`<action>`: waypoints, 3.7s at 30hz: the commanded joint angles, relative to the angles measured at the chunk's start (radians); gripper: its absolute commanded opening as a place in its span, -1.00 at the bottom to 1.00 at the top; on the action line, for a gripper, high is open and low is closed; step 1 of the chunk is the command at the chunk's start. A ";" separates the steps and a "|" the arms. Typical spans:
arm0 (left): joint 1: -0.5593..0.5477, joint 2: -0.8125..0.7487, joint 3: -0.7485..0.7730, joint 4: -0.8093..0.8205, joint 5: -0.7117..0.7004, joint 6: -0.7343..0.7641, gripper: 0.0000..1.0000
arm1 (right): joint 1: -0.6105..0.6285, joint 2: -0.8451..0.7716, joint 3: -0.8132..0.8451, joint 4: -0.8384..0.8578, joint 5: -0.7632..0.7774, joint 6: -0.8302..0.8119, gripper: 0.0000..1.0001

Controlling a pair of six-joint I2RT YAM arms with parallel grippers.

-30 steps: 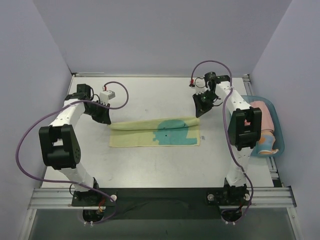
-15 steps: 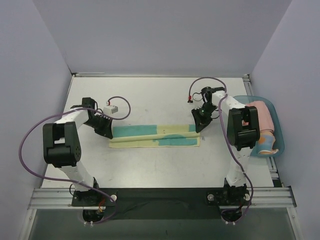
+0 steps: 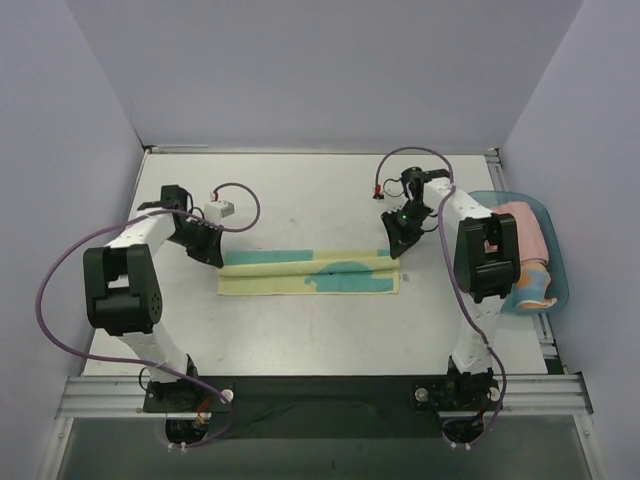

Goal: Roll the towels
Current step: Fold the towel

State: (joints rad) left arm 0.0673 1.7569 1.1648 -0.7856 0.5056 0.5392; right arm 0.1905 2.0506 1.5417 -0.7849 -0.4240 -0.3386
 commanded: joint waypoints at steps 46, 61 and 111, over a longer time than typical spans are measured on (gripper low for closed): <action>0.002 -0.020 -0.010 -0.044 -0.013 0.058 -1.00 | 0.021 -0.164 -0.094 -0.071 0.021 -0.014 -1.00; 0.003 -0.028 -0.031 -0.058 -0.012 0.082 -0.96 | 0.029 -0.078 -0.200 -0.034 0.004 -0.022 -0.98; -0.014 -0.066 -0.038 0.057 0.246 -0.220 -0.47 | 0.015 -0.029 0.159 -0.168 -0.157 0.082 -0.31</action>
State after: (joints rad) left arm 0.0494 1.7409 1.0485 -0.7654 0.6289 0.3737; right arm 0.2142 2.1208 1.6512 -0.8883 -0.4465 -0.2520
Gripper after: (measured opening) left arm 0.262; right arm 0.343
